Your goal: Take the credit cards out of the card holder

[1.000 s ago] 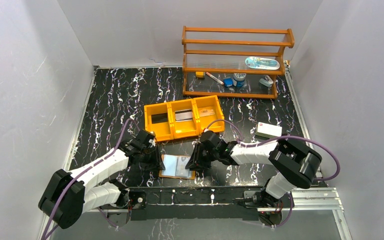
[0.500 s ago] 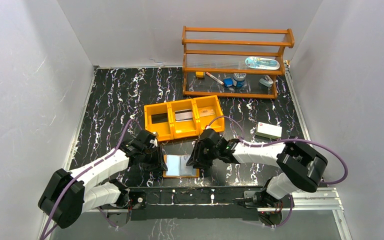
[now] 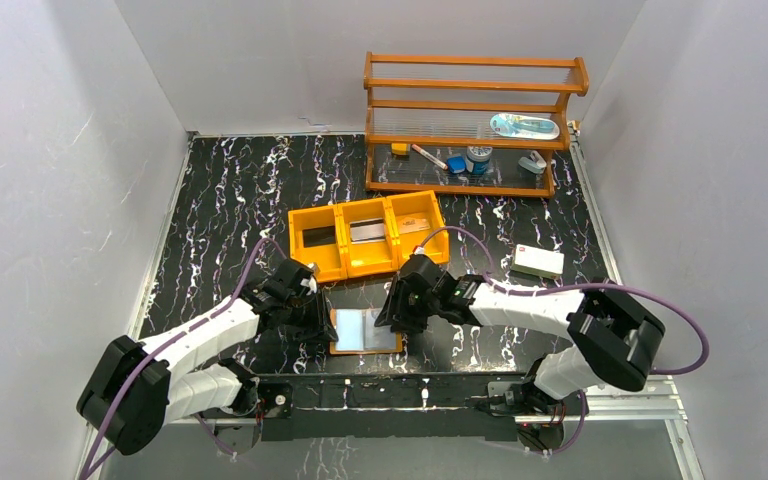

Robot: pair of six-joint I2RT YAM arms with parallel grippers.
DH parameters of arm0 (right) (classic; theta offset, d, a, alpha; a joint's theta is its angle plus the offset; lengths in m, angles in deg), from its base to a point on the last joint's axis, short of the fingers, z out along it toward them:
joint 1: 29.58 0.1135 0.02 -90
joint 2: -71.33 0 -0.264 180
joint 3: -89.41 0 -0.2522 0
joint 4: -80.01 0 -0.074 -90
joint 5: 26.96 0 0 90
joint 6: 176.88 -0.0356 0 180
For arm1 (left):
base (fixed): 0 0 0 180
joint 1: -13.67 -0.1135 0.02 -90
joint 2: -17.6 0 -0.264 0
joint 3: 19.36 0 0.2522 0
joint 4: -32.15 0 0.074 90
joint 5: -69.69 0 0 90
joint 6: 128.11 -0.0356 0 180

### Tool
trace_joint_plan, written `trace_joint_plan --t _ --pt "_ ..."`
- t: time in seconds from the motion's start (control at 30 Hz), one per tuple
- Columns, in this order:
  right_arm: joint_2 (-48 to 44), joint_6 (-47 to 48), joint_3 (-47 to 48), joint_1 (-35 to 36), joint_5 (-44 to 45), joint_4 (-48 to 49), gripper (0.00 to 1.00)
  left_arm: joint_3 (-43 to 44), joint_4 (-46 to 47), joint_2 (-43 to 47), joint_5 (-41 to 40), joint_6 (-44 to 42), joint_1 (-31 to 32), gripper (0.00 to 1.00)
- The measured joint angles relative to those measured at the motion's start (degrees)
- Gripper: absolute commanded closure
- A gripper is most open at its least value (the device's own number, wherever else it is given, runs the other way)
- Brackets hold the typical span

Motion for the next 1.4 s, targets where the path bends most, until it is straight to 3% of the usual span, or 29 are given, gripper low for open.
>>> trace_joint_plan --t 0.43,0.8,1.4 --pt "0.7 0.0 2.2 0.3 5.6 -7.0 0.48 0.0 0.1 -0.3 0.1 0.1 0.0 0.77" --pt "2.8 0.2 2.2 0.3 2.2 -2.1 0.47 0.1 0.4 -1.3 0.3 0.1 0.0 0.78" --pt "3.5 0.6 2.4 0.4 3.5 -4.2 0.49 0.1 0.7 -1.9 0.7 -0.1 0.0 0.81"
